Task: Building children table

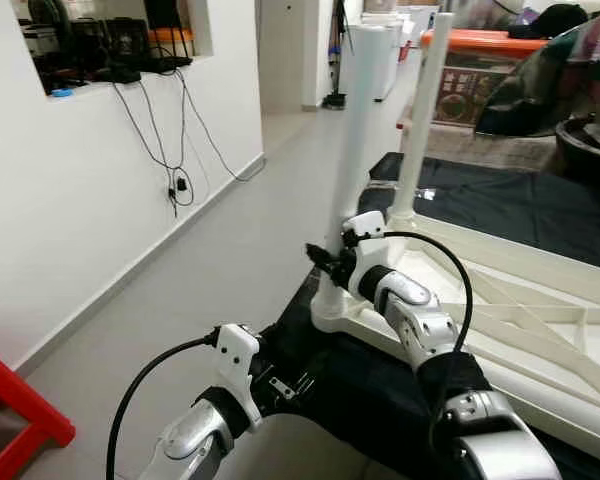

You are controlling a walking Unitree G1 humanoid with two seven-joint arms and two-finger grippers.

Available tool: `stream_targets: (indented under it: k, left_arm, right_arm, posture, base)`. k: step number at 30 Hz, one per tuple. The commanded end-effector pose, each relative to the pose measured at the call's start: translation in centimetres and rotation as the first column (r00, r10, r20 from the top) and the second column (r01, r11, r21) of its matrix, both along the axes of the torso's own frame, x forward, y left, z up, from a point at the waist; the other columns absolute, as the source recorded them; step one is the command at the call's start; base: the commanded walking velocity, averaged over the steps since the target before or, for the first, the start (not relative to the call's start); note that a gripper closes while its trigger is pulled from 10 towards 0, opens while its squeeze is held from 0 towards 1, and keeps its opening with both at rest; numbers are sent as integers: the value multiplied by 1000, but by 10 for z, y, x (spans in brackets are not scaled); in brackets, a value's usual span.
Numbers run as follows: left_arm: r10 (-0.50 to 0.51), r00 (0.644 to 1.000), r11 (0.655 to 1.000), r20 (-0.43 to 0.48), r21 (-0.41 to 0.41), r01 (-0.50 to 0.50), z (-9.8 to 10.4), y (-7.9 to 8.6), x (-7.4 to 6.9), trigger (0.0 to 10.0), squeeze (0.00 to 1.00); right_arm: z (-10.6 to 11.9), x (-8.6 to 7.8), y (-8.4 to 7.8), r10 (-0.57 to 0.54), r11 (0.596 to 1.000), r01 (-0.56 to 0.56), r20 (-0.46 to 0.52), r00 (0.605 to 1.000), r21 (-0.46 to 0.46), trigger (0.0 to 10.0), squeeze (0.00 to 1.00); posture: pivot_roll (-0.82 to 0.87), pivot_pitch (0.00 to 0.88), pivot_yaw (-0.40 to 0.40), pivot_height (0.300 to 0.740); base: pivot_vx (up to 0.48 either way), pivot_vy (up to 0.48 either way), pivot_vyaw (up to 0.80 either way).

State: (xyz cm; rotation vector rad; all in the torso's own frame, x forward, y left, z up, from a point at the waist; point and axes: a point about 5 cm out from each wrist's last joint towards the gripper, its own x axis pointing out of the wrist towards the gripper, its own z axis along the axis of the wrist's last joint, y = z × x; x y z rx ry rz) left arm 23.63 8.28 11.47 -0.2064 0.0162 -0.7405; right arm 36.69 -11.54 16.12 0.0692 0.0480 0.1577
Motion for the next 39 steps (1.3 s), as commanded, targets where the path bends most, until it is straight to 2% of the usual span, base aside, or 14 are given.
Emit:
stream_targets:
  k: [1, 3, 11, 12, 14, 15, 22, 23, 24, 26, 31, 33, 37, 39]
  left_arm:
    - [1, 1000, 1000, -6, 8, -1, 0, 2, 0, 10000, 0]
    - [1, 1000, 1000, -3, 10, -1, 0, 2, 0, 10000, 0]
    - [6, 1000, 1000, -1, 10, -6, 0, 2, 0, 10000, 0]
    - [6, 1000, 1000, 0, 10, -6, 0, 1, 0, 10000, 0]
    - [6, 1000, 1000, 0, 10, -6, 0, 1, 0, 10000, 0]
    - [7, 1000, 1000, -1, 9, -7, 0, 1, 0, 10000, 0]
    - [8, 1000, 1000, -1, 9, -8, 0, 1, 0, 10000, 0]
    - [8, 1000, 1000, -1, 8, -8, 1, 1, 0, 10000, 0]
    - [7, 1000, 1000, -1, 8, -7, 0, 1, 1, 10000, 0]
    - [7, 1000, 1000, -2, 8, -7, 0, 1, 1, 10000, 0]
    - [5, 1000, 1000, -1, 9, -5, 0, 1, 2, 10000, 0]
    - [5, 1000, 1000, -1, 9, -5, 0, 1, 2, 10000, 0]
    - [6, 1000, 1000, -1, 9, -6, -1, 1, 2, 10000, 0]
    - [6, 1000, 1000, -1, 9, -6, -1, 1, 2, 10000, 0]
  right_arm:
    - [-16, -8, -29, -247, 968, 250, -86, 965, 20, 0, 0]
    - [-23, -28, -27, -461, 876, 473, -127, 878, 89, 0, 0]
    - [-30, -33, -8, -532, 821, 554, -168, 830, 137, 0, 0]
    - [-30, -30, -3, -502, 840, 525, -170, 848, 137, 10000, 0]
    - [-30, -30, -3, -502, 840, 525, -170, 848, 137, 10000, 0]
    - [-28, -27, 2, -436, 875, 459, -161, 886, 156, 10000, 1000]
    - [-18, -19, 7, -306, 927, 313, -67, 950, 208, 10000, 1000]
    - [-12, -16, 7, -249, 944, 249, -25, 968, 219, 10000, 710]
    - [-3, -12, 9, -61, 973, 47, 54, 997, 227, 10000, 0]
    - [3, -13, 10, 128, 964, -146, 91, 988, 222, 10000, 0]
    - [10, -25, 4, 572, 805, -579, 94, 815, 127, 10000, 0]
    - [10, -25, 4, 572, 805, -579, 94, 815, 127, 10000, 0]
    - [10, -32, -4, 818, 573, -818, 17, 574, 59, 10000, 0]
    - [8, -31, -5, 852, 523, -850, -6, 524, 58, 10000, 0]
  posture:
    - [70, 6, -6, 740]
    - [73, 8, -9, 740]
    - [75, 8, -11, 740]
    - [74, 8, -13, 740]
    - [74, 8, -13, 740]
    - [72, 9, -14, 740]
    - [69, 10, -12, 740]
    - [70, 10, -11, 740]
    - [68, 8, -9, 740]
    - [67, 7, -7, 740]
    - [66, 4, -10, 740]
    - [66, 4, -10, 740]
    - [73, 0, -14, 740]
    - [73, 0, -15, 740]
  base:
    - [0, 0, 0]
    - [0, 0, 0]
    - [0, 0, 0]
    - [0, 0, 0]
    - [0, 0, 0]
    - [0, 0, 0]
    - [0, 0, 0]
    - [0, 0, 0]
    - [0, 0, 0]
    - [0, 0, 0]
    - [0, 0, 0]
    - [0, 0, 0]
    - [0, 0, 0]
    - [0, 0, 0]
